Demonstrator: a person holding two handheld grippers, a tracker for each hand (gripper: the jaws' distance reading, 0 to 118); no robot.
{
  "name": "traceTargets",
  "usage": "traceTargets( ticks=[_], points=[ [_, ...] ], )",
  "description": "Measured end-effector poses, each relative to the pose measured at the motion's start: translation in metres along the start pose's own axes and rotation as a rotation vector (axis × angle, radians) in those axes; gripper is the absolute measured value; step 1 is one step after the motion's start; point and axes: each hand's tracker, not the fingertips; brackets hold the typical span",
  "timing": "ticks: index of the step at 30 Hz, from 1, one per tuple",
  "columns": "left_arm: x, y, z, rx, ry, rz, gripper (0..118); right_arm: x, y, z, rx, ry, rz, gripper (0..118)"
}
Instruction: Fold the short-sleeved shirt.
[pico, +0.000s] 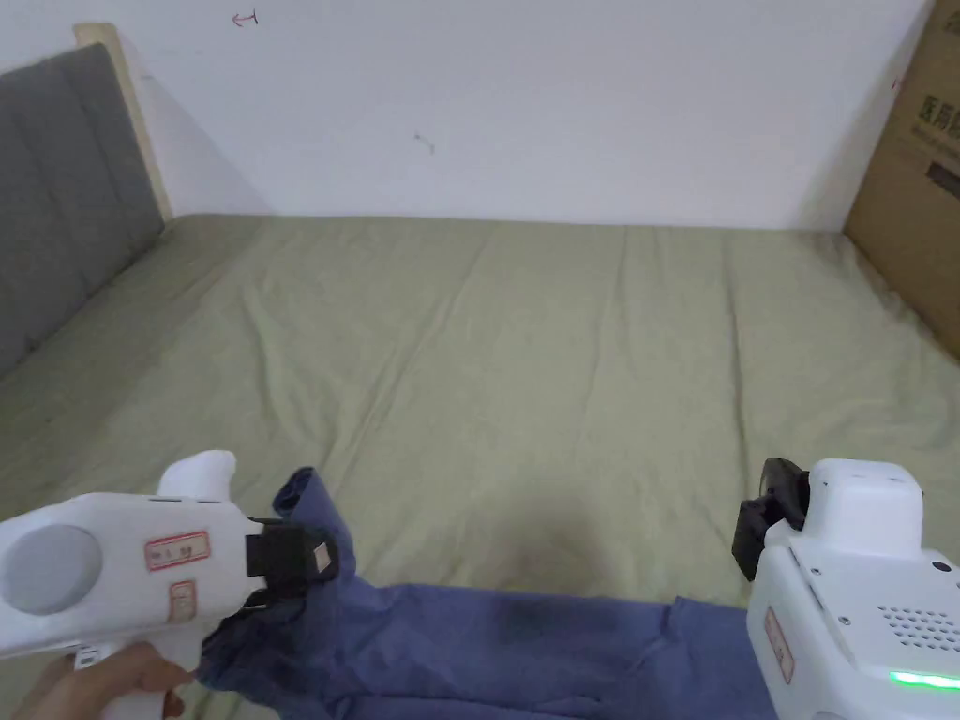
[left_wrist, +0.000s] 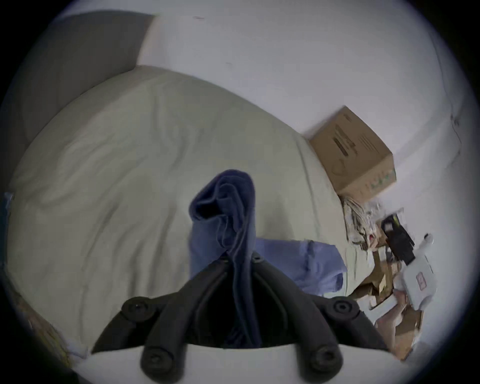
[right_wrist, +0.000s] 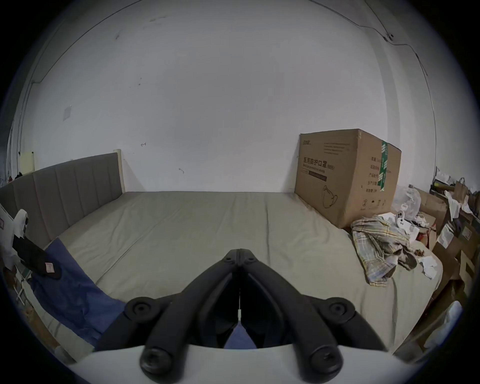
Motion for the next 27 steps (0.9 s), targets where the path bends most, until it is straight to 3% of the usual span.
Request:
traceTargets(
  ticks=[3, 7, 9, 10, 11, 12, 13, 14, 15, 18, 19, 20, 22, 23, 25, 27],
  points=[
    [0.049, -0.009, -0.032, 0.008, -0.054, -0.038, 5, 0.017, -0.001, 0.004, 0.002, -0.016, -0.014, 1],
    [0.086, -0.028, -0.094, -0.132, -0.189, -0.037, 5, 0.041, -0.005, 0.007, -0.014, -0.054, -0.039, 1],
    [0.101, -0.043, -0.117, -0.163, -0.222, -0.062, 12, 0.052, -0.008, 0.009, -0.021, -0.077, -0.056, 1],
    [0.106, -0.049, -0.127, -0.178, -0.234, -0.074, 21, 0.057, -0.009, 0.009, -0.027, -0.085, -0.061, 1],
    [0.109, -0.053, -0.136, -0.200, -0.239, -0.072, 39, 0.061, -0.011, 0.008, -0.036, -0.096, -0.066, 1],
    [0.115, -0.059, -0.143, -0.231, -0.252, -0.079, 74, 0.064, -0.012, 0.007, -0.045, -0.106, -0.071, 1],
    [0.116, -0.061, -0.149, -0.247, -0.245, -0.079, 98, 0.067, -0.013, 0.007, -0.057, -0.115, -0.077, 1],
    [0.116, -0.062, -0.152, -0.253, -0.233, -0.076, 111, 0.070, -0.014, 0.007, -0.060, -0.118, -0.083, 1],
    [0.114, -0.061, -0.151, -0.243, -0.227, -0.079, 112, 0.072, -0.016, 0.007, -0.062, -0.119, -0.085, 1],
    [0.102, -0.053, -0.138, -0.204, -0.213, -0.048, 110, 0.073, -0.018, 0.006, -0.071, -0.124, -0.083, 1],
    [0.094, -0.049, -0.132, -0.182, -0.198, -0.024, 106, 0.073, -0.018, 0.006, -0.074, -0.121, -0.085, 1],
    [0.087, -0.047, -0.124, -0.149, -0.191, 0.004, 95, 0.072, -0.019, 0.005, -0.076, -0.117, -0.089, 1],
    [0.070, -0.047, -0.110, -0.056, -0.151, 0.050, 9, 0.070, -0.019, 0.004, -0.078, -0.107, -0.093, 1],
    [0.063, -0.048, -0.111, -0.040, -0.092, 0.042, 1, 0.068, -0.019, 0.003, -0.080, -0.101, -0.090, 1],
    [0.052, -0.054, -0.114, -0.064, 0.019, 0.025, 0, 0.064, -0.020, 0.004, -0.082, -0.090, -0.077, 1],
    [0.048, -0.061, -0.125, -0.134, 0.042, -0.006, 0, 0.061, -0.020, 0.005, -0.081, -0.081, -0.067, 1]
  ],
)
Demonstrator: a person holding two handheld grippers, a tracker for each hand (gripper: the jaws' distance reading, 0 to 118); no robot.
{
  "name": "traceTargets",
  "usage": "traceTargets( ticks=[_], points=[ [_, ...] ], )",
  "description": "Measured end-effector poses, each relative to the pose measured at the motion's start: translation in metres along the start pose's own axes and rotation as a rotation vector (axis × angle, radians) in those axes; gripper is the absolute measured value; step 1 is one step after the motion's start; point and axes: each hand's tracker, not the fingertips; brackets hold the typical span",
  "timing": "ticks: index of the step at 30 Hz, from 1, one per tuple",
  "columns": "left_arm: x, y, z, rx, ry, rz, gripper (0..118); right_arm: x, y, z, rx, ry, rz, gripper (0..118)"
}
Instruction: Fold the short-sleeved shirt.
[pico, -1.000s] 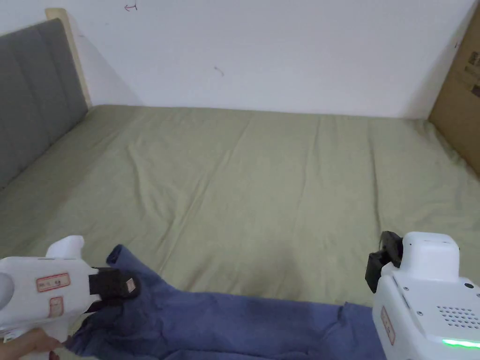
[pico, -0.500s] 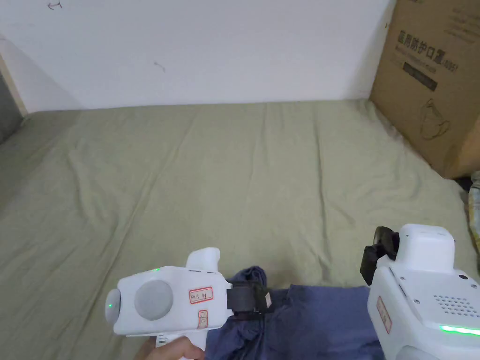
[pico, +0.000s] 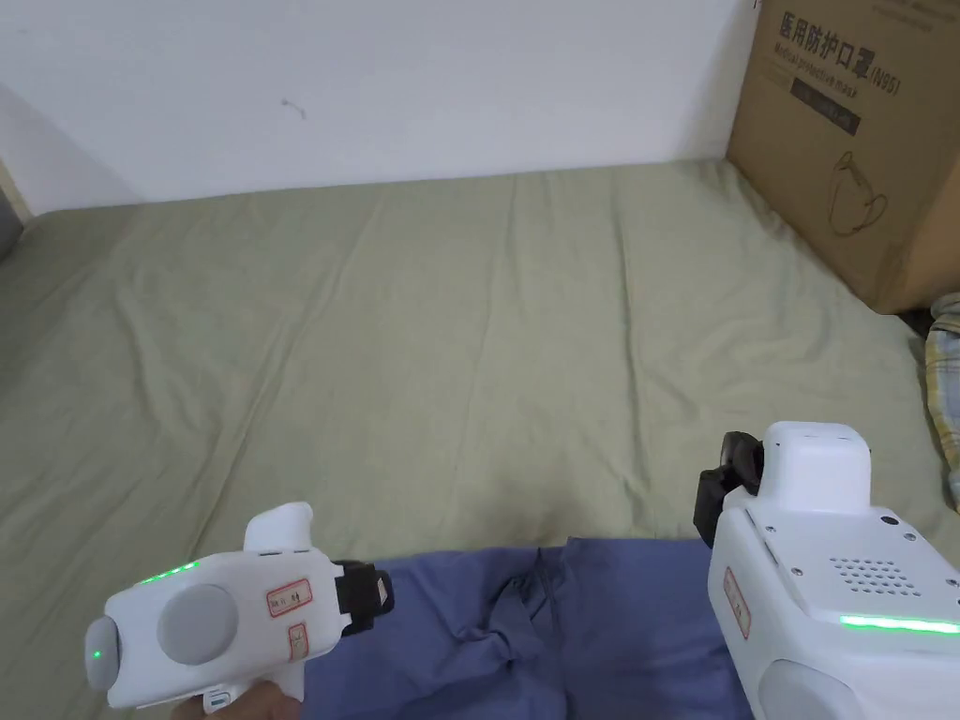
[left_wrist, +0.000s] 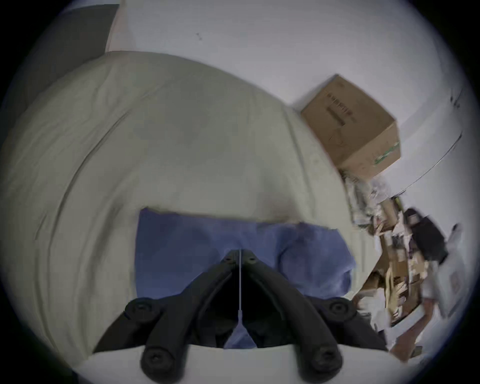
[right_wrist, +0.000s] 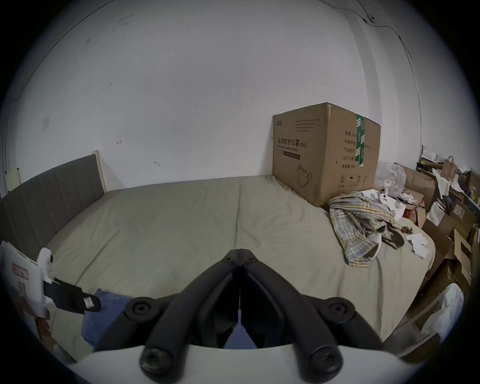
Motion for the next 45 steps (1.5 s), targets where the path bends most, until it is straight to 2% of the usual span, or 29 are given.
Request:
traceTargets(
  ticks=[8, 12, 15, 16, 19, 24, 28, 32, 36, 40, 41, 43, 44, 45],
  points=[
    [0.044, -0.032, -0.041, -0.157, -0.176, -0.036, 0, 0.002, -0.001, 0.003, -0.006, 0.019, 0.002, 1],
    [0.072, -0.045, -0.059, -0.208, -0.171, -0.086, 0, 0.012, 0.000, 0.004, -0.011, 0.011, -0.019, 1],
    [0.084, -0.051, -0.056, -0.213, -0.203, -0.085, 0, 0.019, 0.000, 0.006, -0.014, 0.001, -0.028, 1],
    [0.088, -0.053, -0.056, -0.230, -0.243, -0.107, 0, 0.022, 0.000, 0.007, -0.017, -0.003, -0.030, 1],
    [0.097, -0.061, -0.054, -0.252, -0.226, -0.178, 0, 0.026, 0.000, 0.007, -0.028, -0.006, -0.041, 1],
    [0.090, -0.056, -0.034, -0.228, -0.312, -0.129, 0, 0.028, 0.006, 0.015, -0.016, -0.010, -0.050, 1],
    [0.066, -0.033, 0.005, -0.121, -0.352, -0.092, 0, 0.022, 0.014, 0.022, 0.020, -0.003, -0.042, 1],
    [0.010, -0.011, 0.048, -0.007, -0.412, 0.020, 0, 0.007, 0.021, 0.027, 0.052, 0.012, -0.018, 1],
    [-0.060, -0.010, 0.071, 0.049, -0.349, 0.126, 0, -0.011, 0.021, 0.026, 0.053, 0.036, 0.004, 1],
    [-0.114, -0.025, 0.077, 0.093, -0.267, 0.159, 3, -0.030, 0.019, 0.022, 0.033, 0.058, 0.047, 1],
    [-0.119, -0.029, 0.076, 0.093, -0.273, 0.160, 15, -0.035, 0.019, 0.020, 0.026, 0.061, 0.054, 1],
    [-0.129, -0.035, 0.067, 0.048, -0.300, 0.186, 78, -0.043, 0.018, 0.017, 0.022, 0.064, 0.062, 1],
    [-0.132, -0.037, 0.061, 0.020, -0.338, 0.195, 101, -0.046, 0.018, 0.016, 0.014, 0.072, 0.066, 1],
    [-0.132, -0.037, 0.055, 0.014, -0.370, 0.202, 116, -0.050, 0.018, 0.014, 0.008, 0.077, 0.071, 1]
  ],
)
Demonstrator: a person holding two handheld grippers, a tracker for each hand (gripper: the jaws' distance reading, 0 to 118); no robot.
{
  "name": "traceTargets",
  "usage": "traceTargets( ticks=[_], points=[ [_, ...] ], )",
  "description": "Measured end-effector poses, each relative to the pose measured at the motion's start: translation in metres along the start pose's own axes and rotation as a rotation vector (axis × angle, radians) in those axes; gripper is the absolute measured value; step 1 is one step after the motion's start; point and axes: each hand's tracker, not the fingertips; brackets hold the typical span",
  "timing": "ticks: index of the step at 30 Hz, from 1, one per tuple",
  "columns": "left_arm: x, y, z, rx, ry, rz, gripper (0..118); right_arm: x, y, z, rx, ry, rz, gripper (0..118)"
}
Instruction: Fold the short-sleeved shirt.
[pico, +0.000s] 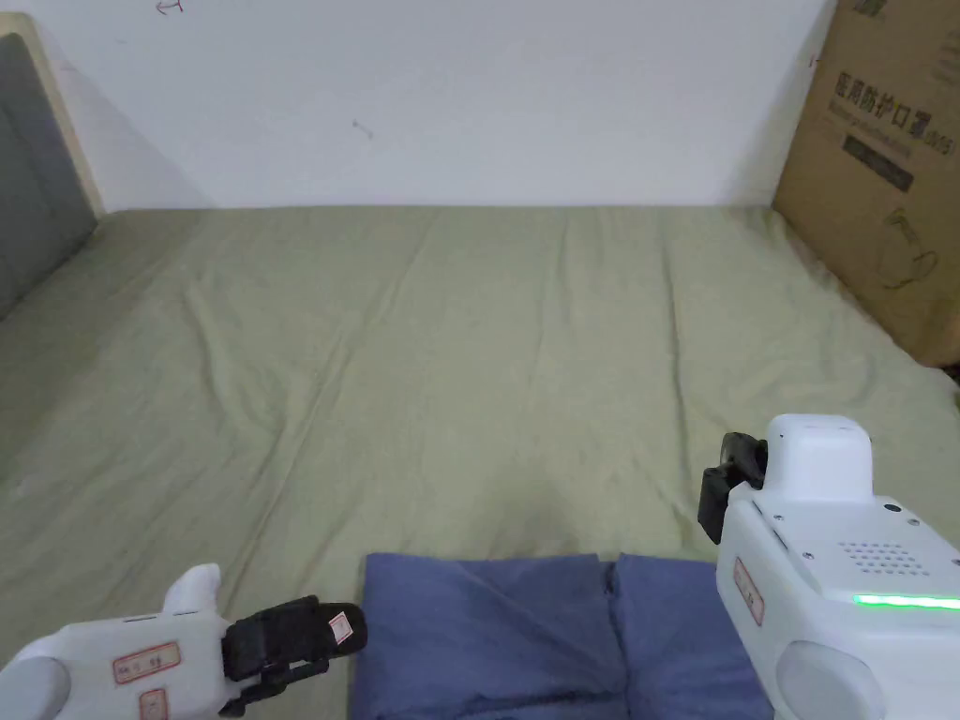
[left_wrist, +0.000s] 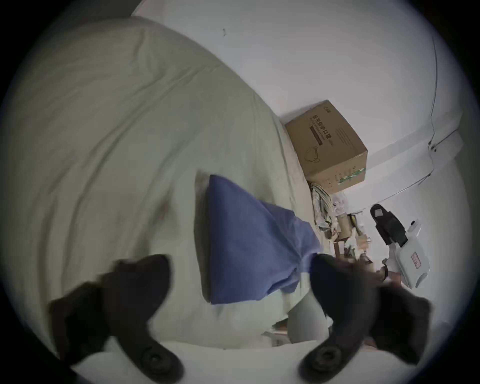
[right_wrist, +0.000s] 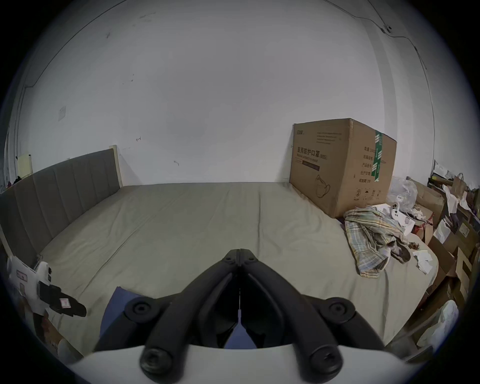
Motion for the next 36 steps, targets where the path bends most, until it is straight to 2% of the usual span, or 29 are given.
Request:
traceTargets(
  ticks=[7, 9, 11, 12, 13, 14, 15, 17, 20, 23, 32, 36],
  points=[
    [-0.033, 0.006, -0.058, -0.038, -0.169, 0.181, 117, -0.015, 0.000, -0.011, -0.026, 0.020, 0.044, 1],
    [-0.031, 0.008, -0.069, -0.018, -0.257, 0.201, 117, -0.017, 0.000, -0.015, -0.037, 0.009, 0.056, 1],
    [-0.029, 0.013, -0.078, -0.049, -0.236, 0.208, 116, -0.017, 0.000, -0.017, -0.044, 0.005, 0.062, 1],
    [-0.029, 0.016, -0.081, -0.085, -0.252, 0.195, 112, -0.016, 0.001, -0.018, -0.046, 0.004, 0.062, 1],
    [-0.031, 0.019, -0.083, -0.107, -0.269, 0.197, 92, -0.015, 0.001, -0.019, -0.049, 0.004, 0.060, 1],
    [-0.034, 0.021, -0.082, -0.098, -0.264, 0.232, 44, -0.015, 0.001, -0.019, -0.051, 0.003, 0.058, 1],
    [-0.039, 0.023, -0.084, -0.117, -0.217, 0.260, 12, -0.015, 0.001, -0.020, -0.053, 0.003, 0.057, 1],
    [-0.049, 0.023, -0.087, -0.126, -0.092, 0.216, 12, -0.016, 0.001, -0.022, -0.060, 0.000, 0.060, 1],
    [-0.054, 0.025, -0.075, -0.134, -0.185, 0.267, 12, -0.017, 0.002, -0.023, -0.068, 0.002, 0.071, 1],
    [-0.057, 0.034, -0.057, -0.138, -0.093, 0.189, 12, -0.019, 0.005, -0.025, -0.072, 0.007, 0.076, 1],
    [-0.083, 0.047, 0.035, -0.060, 0.022, 0.189, 11, -0.035, -0.003, -0.027, -0.083, 0.041, 0.078, 1],
    [-0.085, 0.045, 0.053, -0.037, 0.057, 0.196, 12, -0.040, -0.006, -0.025, -0.085, 0.056, 0.080, 1]
  ],
)
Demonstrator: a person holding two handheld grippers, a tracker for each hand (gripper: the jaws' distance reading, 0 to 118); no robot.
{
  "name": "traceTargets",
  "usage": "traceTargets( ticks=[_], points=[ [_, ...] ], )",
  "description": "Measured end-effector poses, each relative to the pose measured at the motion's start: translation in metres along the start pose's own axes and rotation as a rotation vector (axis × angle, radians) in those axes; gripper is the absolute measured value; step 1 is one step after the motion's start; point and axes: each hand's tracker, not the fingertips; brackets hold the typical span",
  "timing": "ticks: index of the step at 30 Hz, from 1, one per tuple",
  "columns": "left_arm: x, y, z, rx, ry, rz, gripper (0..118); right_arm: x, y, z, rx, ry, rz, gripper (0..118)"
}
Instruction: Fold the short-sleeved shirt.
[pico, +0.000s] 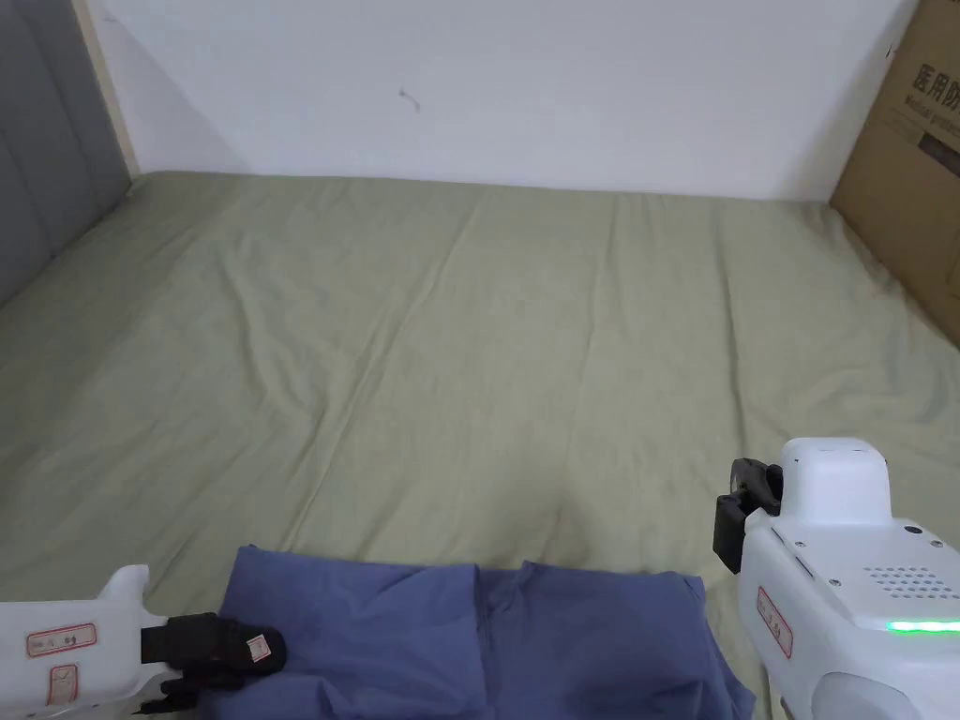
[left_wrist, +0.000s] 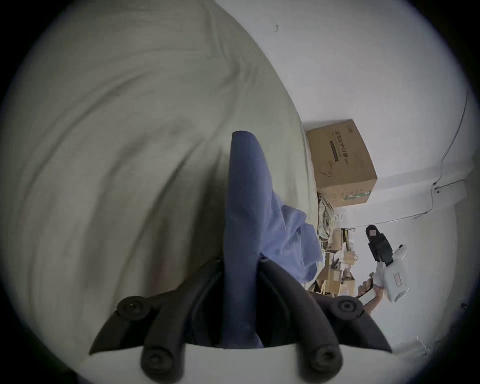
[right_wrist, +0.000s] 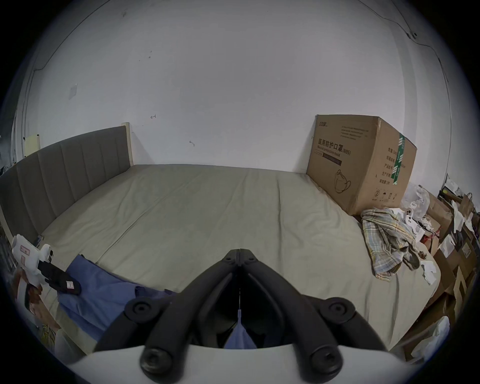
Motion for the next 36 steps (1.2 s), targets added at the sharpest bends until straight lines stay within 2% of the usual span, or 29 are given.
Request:
traceTargets(
  ticks=[6, 9, 12, 13, 15, 19, 21, 27, 28, 29, 30, 31, 32, 33, 36],
  points=[
    [0.042, -0.006, 0.001, 0.030, 0.093, -0.043, 12, 0.005, -0.002, 0.006, 0.011, 0.004, -0.009, 1],
    [0.085, -0.008, 0.011, 0.039, 0.121, -0.089, 12, 0.015, -0.002, 0.009, 0.022, -0.007, -0.026, 1],
    [0.135, -0.011, 0.016, 0.048, 0.110, -0.105, 12, 0.030, -0.003, 0.012, 0.027, -0.013, -0.076, 1],
    [0.155, -0.013, 0.016, 0.060, 0.121, -0.177, 12, 0.035, -0.004, 0.012, 0.026, -0.018, -0.088, 1],
    [0.195, -0.020, 0.007, 0.056, 0.186, -0.223, 11, 0.045, -0.006, 0.014, 0.029, -0.032, -0.109, 1],
    [0.261, -0.045, -0.037, 0.055, 0.264, -0.333, 12, 0.067, -0.008, 0.021, 0.043, -0.048, -0.155, 1],
    [0.280, -0.057, -0.067, 0.003, 0.227, -0.396, 12, 0.078, -0.010, 0.024, 0.046, -0.062, -0.164, 1],
    [0.311, -0.092, -0.175, -0.183, 0.164, -0.431, 13, 0.111, -0.019, 0.029, 0.044, -0.117, -0.196, 1],
    [0.312, -0.098, -0.193, -0.207, 0.164, -0.449, 21, 0.117, -0.022, 0.029, 0.044, -0.129, -0.203, 1],
    [0.312, -0.102, -0.209, -0.245, 0.165, -0.464, 35, 0.122, -0.024, 0.029, 0.038, -0.140, -0.214, 1],
    [0.313, -0.106, -0.220, -0.266, 0.182, -0.461, 63, 0.127, -0.025, 0.029, 0.033, -0.139, -0.221, 1],
    [0.313, -0.111, -0.225, -0.271, 0.188, -0.466, 83, 0.132, -0.027, 0.030, 0.029, -0.138, -0.224, 1],
    [0.312, -0.116, -0.229, -0.280, 0.175, -0.474, 96, 0.135, -0.029, 0.031, 0.025, -0.150, -0.224, 1],
    [0.311, -0.117, -0.228, -0.284, 0.168, -0.474, 101, 0.138, -0.031, 0.031, 0.023, -0.162, -0.223, 1],
    [0.306, -0.111, -0.214, -0.277, 0.154, -0.460, 100, 0.145, -0.033, 0.029, 0.012, -0.162, -0.238, 1]
  ],
)
